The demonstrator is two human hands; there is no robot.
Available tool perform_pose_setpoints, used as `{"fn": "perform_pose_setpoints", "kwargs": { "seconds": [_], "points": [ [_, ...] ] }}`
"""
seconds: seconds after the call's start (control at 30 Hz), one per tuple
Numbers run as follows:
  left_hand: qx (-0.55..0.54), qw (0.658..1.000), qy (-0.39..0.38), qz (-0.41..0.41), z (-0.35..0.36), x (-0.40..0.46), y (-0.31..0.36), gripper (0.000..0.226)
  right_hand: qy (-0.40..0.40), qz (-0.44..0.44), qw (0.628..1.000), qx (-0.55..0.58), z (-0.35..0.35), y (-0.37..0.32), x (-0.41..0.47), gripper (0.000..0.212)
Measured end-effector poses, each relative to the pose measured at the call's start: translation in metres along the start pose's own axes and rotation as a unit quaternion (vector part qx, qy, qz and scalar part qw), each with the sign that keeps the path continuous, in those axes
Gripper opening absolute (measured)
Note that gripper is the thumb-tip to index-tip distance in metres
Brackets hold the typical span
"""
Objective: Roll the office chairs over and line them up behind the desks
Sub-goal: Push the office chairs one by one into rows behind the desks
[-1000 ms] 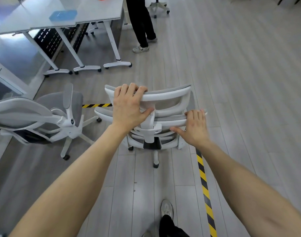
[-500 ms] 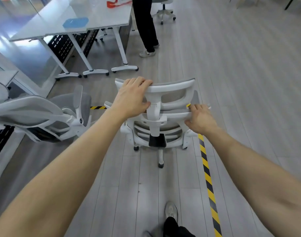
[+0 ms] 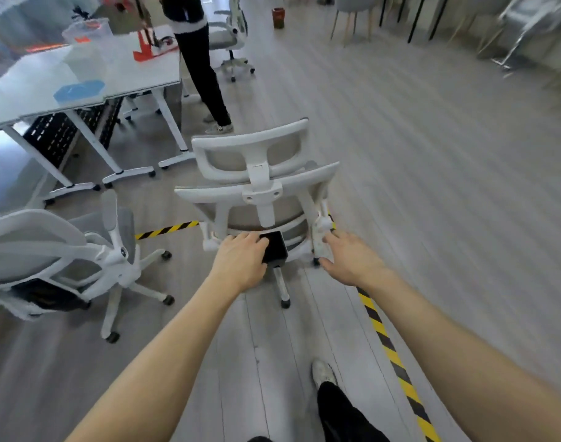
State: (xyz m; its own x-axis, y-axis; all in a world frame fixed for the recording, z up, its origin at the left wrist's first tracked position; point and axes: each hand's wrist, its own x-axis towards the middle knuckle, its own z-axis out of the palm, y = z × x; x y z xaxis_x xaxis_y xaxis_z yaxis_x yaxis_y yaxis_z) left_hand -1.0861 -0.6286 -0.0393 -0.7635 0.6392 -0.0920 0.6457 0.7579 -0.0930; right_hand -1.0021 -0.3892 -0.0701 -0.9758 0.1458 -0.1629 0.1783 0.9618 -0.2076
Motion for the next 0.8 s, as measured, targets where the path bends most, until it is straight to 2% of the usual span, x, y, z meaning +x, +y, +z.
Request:
{"fn": "perform_pose_setpoints", "kwargs": {
  "seconds": [0.13,0.2,0.3,0.4,0.63,0.8],
  "points": [
    [0.038,0.99,-0.01,0.133,0.023,-0.033,0.059,0.028,-0.016,0.102,0.995,0.002,0.03,0.017,-0.123,0.049],
    [0.042,0.979,-0.025,0.196,0.027,-0.052,0.102,0.029,-0.018,0.162,0.986,0.037,0.044,0.029,-0.19,0.05],
    [0.063,0.95,-0.036,0.302,0.022,-0.082,0.184,0.039,-0.002,0.264,0.961,0.083,0.053,0.045,-0.298,0.049],
    [0.085,0.907,-0.02,0.411,0.012,-0.119,0.276,0.036,0.011,0.36,0.929,0.086,0.062,0.057,-0.413,0.047],
    [0.129,0.77,0.043,0.623,-0.01,-0.286,0.515,0.038,0.053,0.585,0.801,0.117,0.105,0.048,-0.72,0.044],
    [0.129,0.674,0.054,0.725,-0.003,-0.469,0.68,0.041,0.068,0.699,0.697,0.146,0.164,0.013,-0.951,0.044]
  ]
}}
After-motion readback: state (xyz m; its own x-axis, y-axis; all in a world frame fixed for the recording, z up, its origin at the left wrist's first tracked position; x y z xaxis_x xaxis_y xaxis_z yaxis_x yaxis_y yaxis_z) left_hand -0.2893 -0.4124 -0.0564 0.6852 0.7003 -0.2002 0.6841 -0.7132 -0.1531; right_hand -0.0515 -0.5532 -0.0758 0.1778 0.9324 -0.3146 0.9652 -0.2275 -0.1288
